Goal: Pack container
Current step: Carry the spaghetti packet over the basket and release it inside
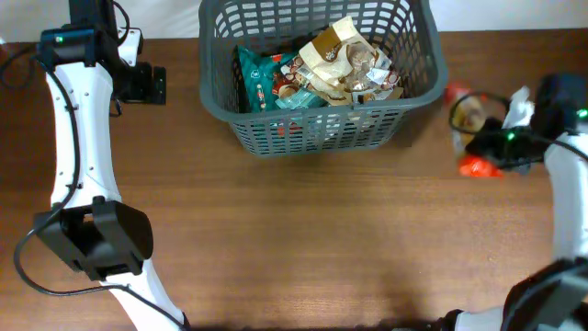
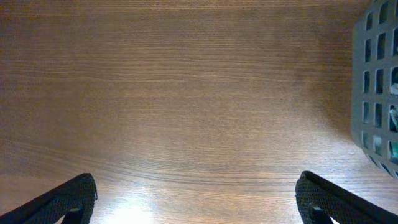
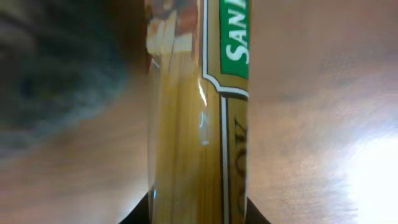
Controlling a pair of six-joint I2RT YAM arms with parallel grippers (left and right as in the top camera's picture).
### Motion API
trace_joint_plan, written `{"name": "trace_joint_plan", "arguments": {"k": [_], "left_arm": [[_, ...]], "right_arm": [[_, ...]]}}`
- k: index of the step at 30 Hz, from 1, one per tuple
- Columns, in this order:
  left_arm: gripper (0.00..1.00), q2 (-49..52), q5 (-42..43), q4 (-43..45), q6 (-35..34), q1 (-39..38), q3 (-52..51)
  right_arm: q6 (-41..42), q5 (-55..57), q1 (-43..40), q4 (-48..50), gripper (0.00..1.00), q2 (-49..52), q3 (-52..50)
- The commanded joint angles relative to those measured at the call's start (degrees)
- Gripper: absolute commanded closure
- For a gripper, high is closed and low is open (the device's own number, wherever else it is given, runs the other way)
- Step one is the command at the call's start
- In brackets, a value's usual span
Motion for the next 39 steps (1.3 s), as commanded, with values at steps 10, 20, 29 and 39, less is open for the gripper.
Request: {"name": "trace_joint_plan", "arguments": {"k": [10,20,29,39], "left_arm": [[0.01,0.35,0.44,0.0,-0.5,0.15,0.04],[0.01,0.35,0.44,0.0,-0.5,0.15,0.04],[0.01,0.35,0.44,0.0,-0.5,0.15,0.04],[0.01,0.35,0.44,0.0,-0.5,0.15,0.04]], "right_arm": [[-4.52,-5.29,10.43,-4.55,0.76,-6.08,29.14],[-26.25,-1.25,25.75,-4.11,0.78,-4.39,31.67],[-40.61,-1.33,27.02,2.4,0.7,4.61,31.67],[-44.52,-2.21,29.2,15.76,0.49,13.0,31.67]]}}
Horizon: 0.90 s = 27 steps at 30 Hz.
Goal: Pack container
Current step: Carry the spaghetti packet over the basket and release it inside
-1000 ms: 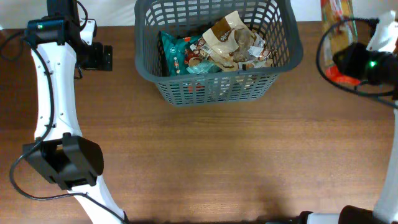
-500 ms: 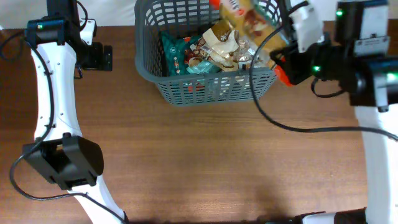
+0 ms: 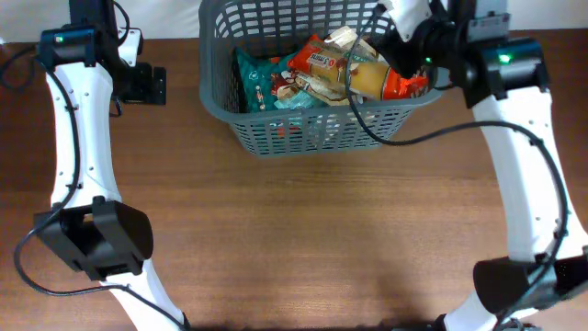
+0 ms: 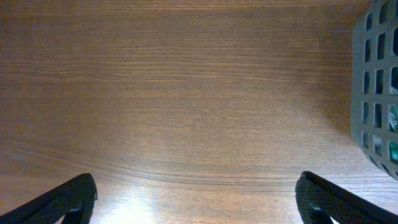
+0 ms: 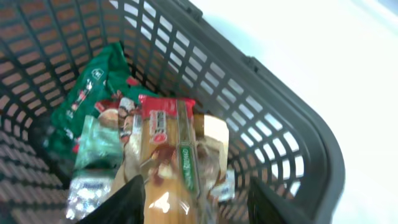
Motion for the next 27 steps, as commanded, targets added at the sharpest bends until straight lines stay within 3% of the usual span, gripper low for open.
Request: {"name": "trace_joint_plan", "arguments": {"k": [1,4,9,10,15,27], "left_arm": [[0.01,0.35,0.44,0.0,-0.5,0.15,0.04],[0.01,0.35,0.44,0.0,-0.5,0.15,0.04],[0.01,0.35,0.44,0.0,-0.5,0.15,0.04],[0.01,0.35,0.42,0.0,-0.5,0.15,0.04],[0.01,0.35,0.42,0.0,-0.5,0.15,0.04],[0.01,0.35,0.44,0.0,-0.5,0.15,0.04]], "right_arm": [[-1.81,-1.18,0.68,0.9,0.49,2.51,1.44],[-0.44,-1.84,0.68,-0.11,0.54,4.42,1.44],[10.99,-1.53,0.61,-1.33,0.53,2.97,1.57],[14.88,-1.53,0.55,-1.36,0.48,2.03,1.6],[24.15,0.83,-0.11,-2.54,0.45,-3.63,1.64],[33.99,20.26,-0.26,-23.02,0.29,-19.74,1.66]]}}
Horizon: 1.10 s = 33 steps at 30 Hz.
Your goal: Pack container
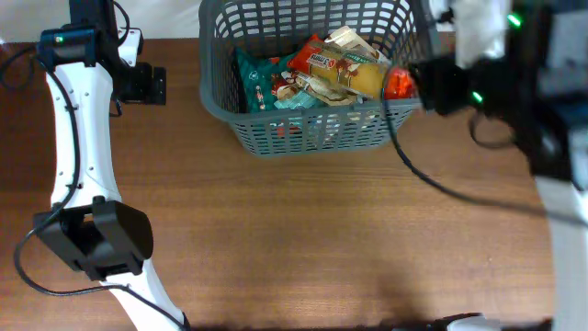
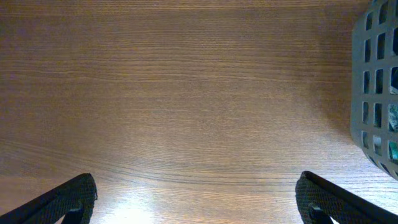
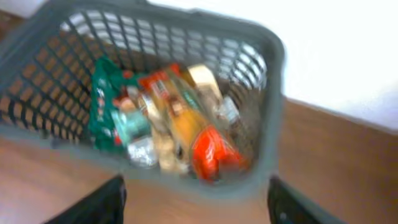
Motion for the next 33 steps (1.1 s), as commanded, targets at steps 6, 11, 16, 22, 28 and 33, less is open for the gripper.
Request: {"name": "trace_joint_plan", "arguments": {"k": [6,11,16,22,28,33], "left_arm": [[0.01,0.35,0.39,0.09,-0.48,0.15,0.04],[0.01,0.35,0.42,1.86,-0.48,0.15,0.04],[0.01,0.35,0.48,1.92,-0.5,0.15,0.04],[0.01,0.35,0.44,1.88,-0.48,0.15,0.04],[0.01,0.35,1.09,1.88,-0.5,0.09,0.04],[0.01,0.35,1.09,1.88,-0.5,0.09,0.04]], "right_arm": [[11.76,6.54,-5.38,-12.85,0.28,-3.04,0.63],[11.72,4.44,-12.26,-15.69,0.25,-2.86,0.63],[11.72,0.66,-16.83,-16.7,0.14,-2.86,0.63],[11.69,0.7,-17.03,-16.61,0.01,-2.75,0.63],[11.69,0.7,-17.03,-16.65,0.01,-2.75,0.63],[11.69,0.7,-17.03,-16.65,0.01,-2.75,0.63]]}}
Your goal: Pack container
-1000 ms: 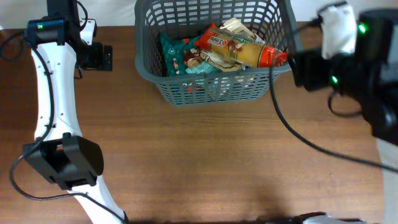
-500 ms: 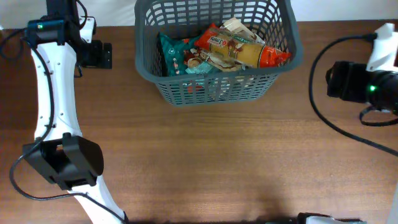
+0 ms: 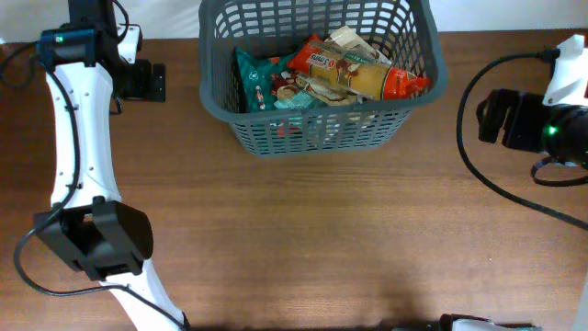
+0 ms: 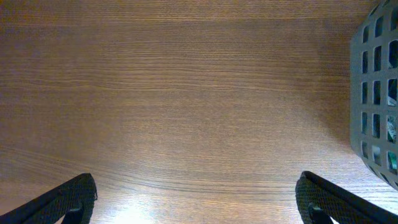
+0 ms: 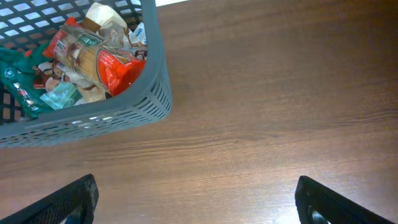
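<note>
A grey plastic basket (image 3: 230, 106) stands at the back middle of the table, filled with snack packets. On top lies a long pasta packet with a red end (image 3: 363, 75), also in the right wrist view as the pasta packet (image 5: 99, 59) inside the basket (image 5: 149, 93). My right gripper (image 5: 196, 202) hangs open over bare wood to the right of the basket, nothing between its fingers. My left gripper (image 4: 196, 199) is open over bare wood left of the basket, whose wall (image 4: 373, 93) shows at the right edge.
A green packet (image 3: 253, 78) and brown-white wrappers (image 3: 317, 87) lie under the pasta in the basket. The wooden table (image 3: 303, 239) stretches in front of it. The left arm (image 3: 78, 138) stands along the left side, the right arm's body (image 3: 542, 124) at the right edge.
My right gripper, open near the basket's right rim before, now sits farther right and away from it. The pasta packet stays in the basket. The left arm has barely shifted.
My right gripper was shut on the pasta packet on the table to the right of the basket. Then it was over the basket with the packet lying on the other snacks. After that it stood open beside the basket, and now it is off to the right.
</note>
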Controlling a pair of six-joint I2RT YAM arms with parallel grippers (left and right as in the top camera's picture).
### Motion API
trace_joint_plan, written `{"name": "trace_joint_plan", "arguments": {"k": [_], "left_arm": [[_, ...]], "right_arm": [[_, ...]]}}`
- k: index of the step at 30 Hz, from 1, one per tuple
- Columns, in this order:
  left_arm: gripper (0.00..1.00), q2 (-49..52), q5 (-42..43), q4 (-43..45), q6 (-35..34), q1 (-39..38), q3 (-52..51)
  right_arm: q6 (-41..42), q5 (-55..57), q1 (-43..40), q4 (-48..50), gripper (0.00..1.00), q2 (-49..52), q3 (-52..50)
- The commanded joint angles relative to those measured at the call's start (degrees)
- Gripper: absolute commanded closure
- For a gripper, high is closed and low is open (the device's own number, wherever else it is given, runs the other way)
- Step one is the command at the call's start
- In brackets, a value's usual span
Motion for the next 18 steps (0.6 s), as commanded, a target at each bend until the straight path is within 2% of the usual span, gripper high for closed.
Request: {"name": "trace_joint_plan", "arguments": {"k": [1,18], "left_arm": [[0.01,0.35,1.05,0.13,-0.5,0.09,0.04],[0.01,0.35,1.05,0.13,-0.5,0.09,0.04]], "right_arm": [[0.46,-0.57,-0.37,0.0,0.01,-0.13,0.24],[0.46,1.79,-0.37,-0.02,0.01,-0.17,0.24]]}}
